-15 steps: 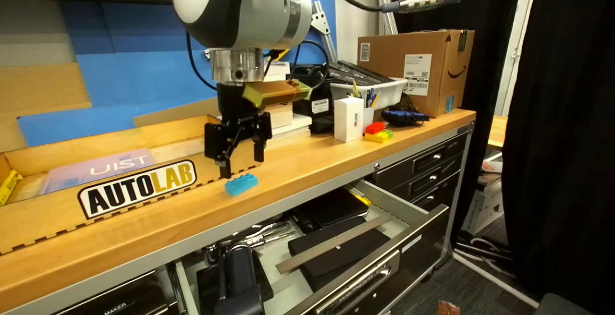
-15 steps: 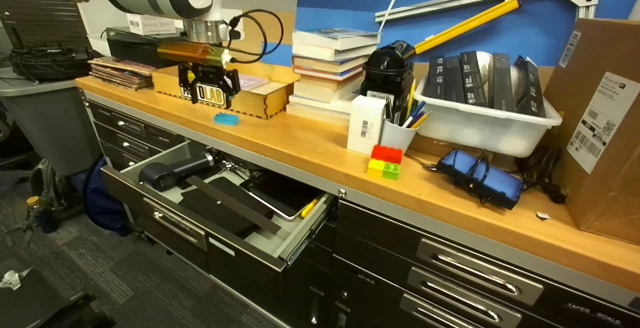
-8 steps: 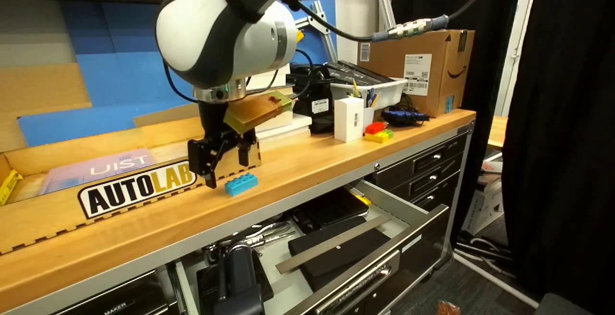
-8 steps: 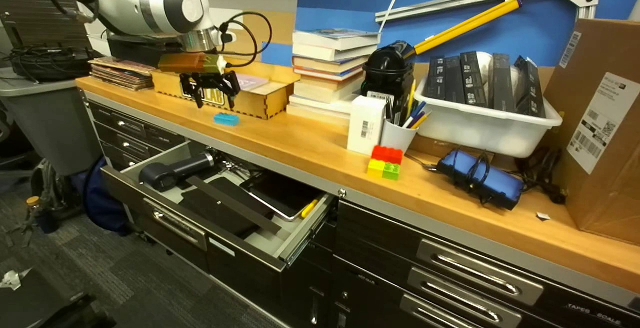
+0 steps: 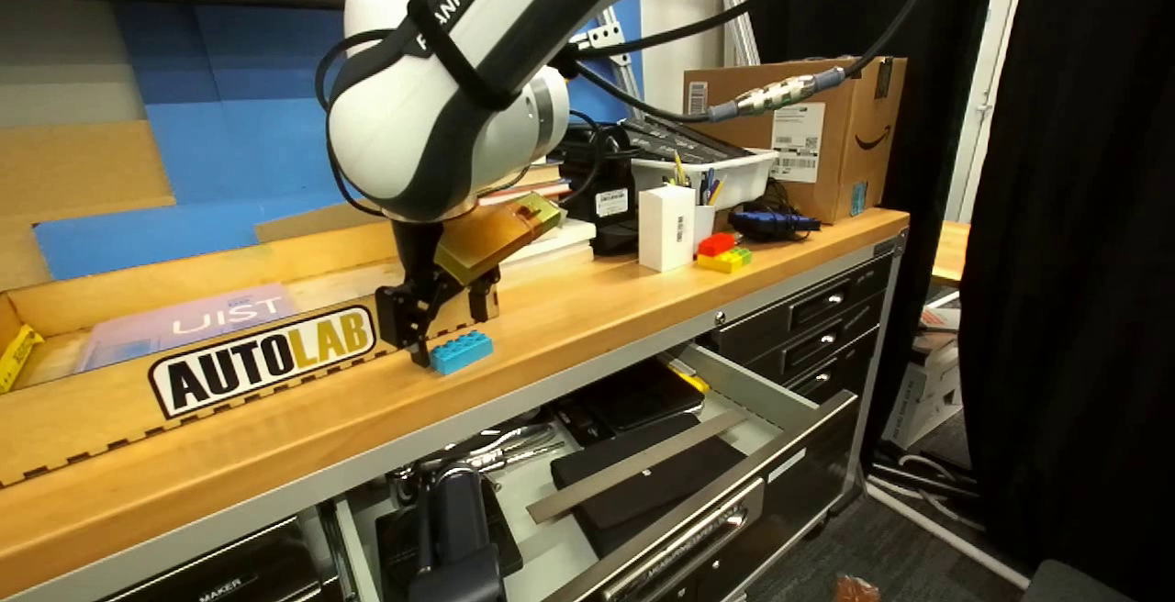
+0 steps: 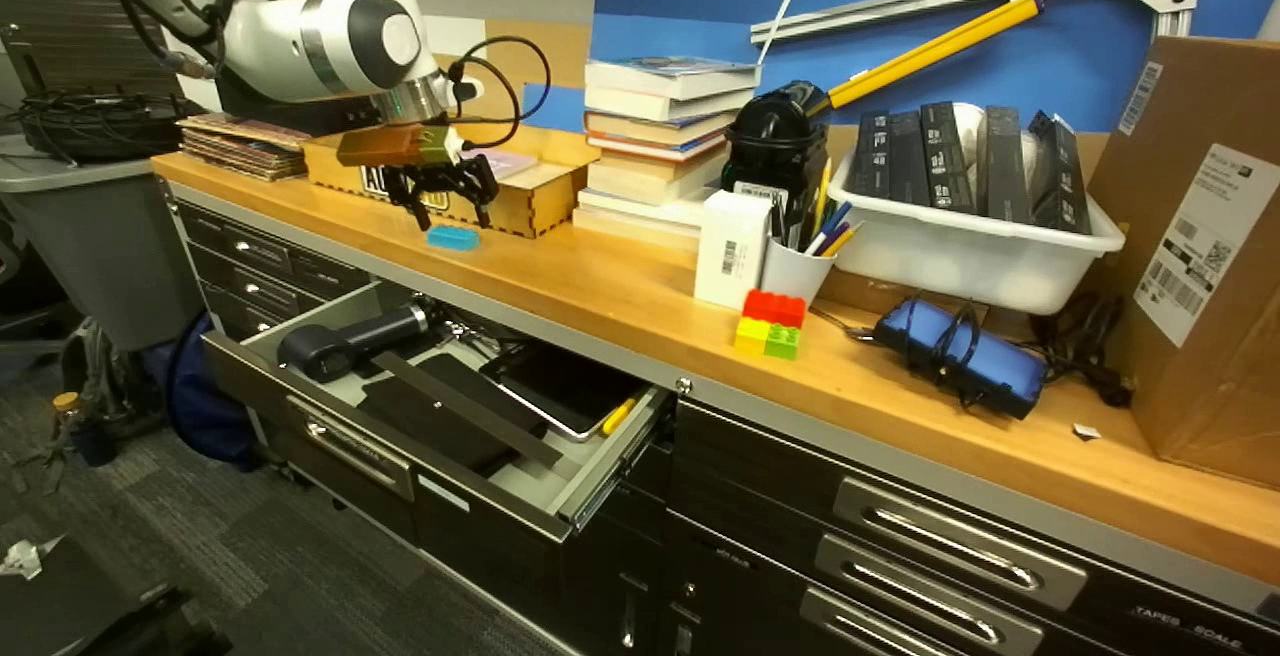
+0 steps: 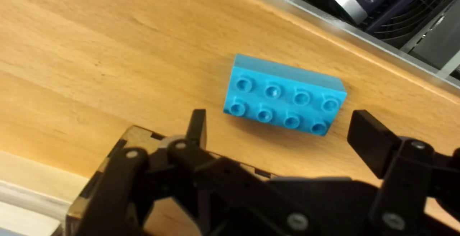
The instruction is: Put the blue object in the open drawer then close the drawer
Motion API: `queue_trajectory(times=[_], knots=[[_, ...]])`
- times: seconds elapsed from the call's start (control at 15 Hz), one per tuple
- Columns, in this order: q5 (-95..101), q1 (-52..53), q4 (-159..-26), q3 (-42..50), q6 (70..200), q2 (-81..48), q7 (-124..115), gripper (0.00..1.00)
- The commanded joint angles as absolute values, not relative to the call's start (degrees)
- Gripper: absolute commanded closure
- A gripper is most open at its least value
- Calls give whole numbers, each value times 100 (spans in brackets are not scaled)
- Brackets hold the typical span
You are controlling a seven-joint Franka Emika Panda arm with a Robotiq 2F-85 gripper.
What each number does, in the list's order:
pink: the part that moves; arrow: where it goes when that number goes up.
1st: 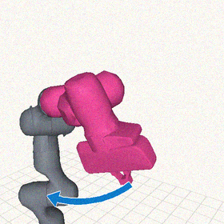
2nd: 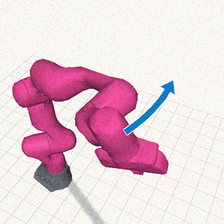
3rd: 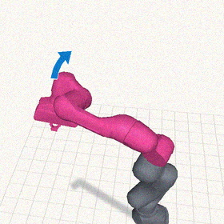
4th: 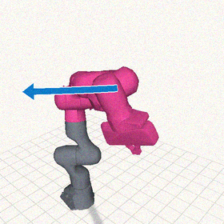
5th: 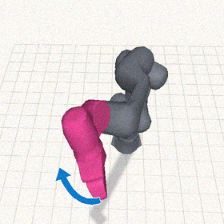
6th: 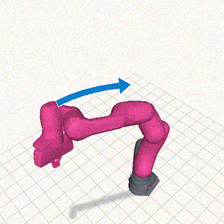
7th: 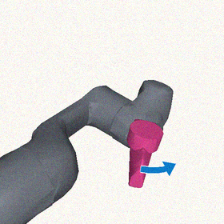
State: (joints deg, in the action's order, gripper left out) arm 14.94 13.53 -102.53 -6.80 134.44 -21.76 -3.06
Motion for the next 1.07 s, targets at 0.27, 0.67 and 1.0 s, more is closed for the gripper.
queue_trajectory(times=[0.27, 0.67, 1.0], knots=[[1418, 1343, -10219, -661, 13073, -2101, -239, 32], [951, 1229, -10157, -756, 12062, -1873, 22, 53], [1164, 1053, -10529, -513, 12104, -1394, -253, 53]])
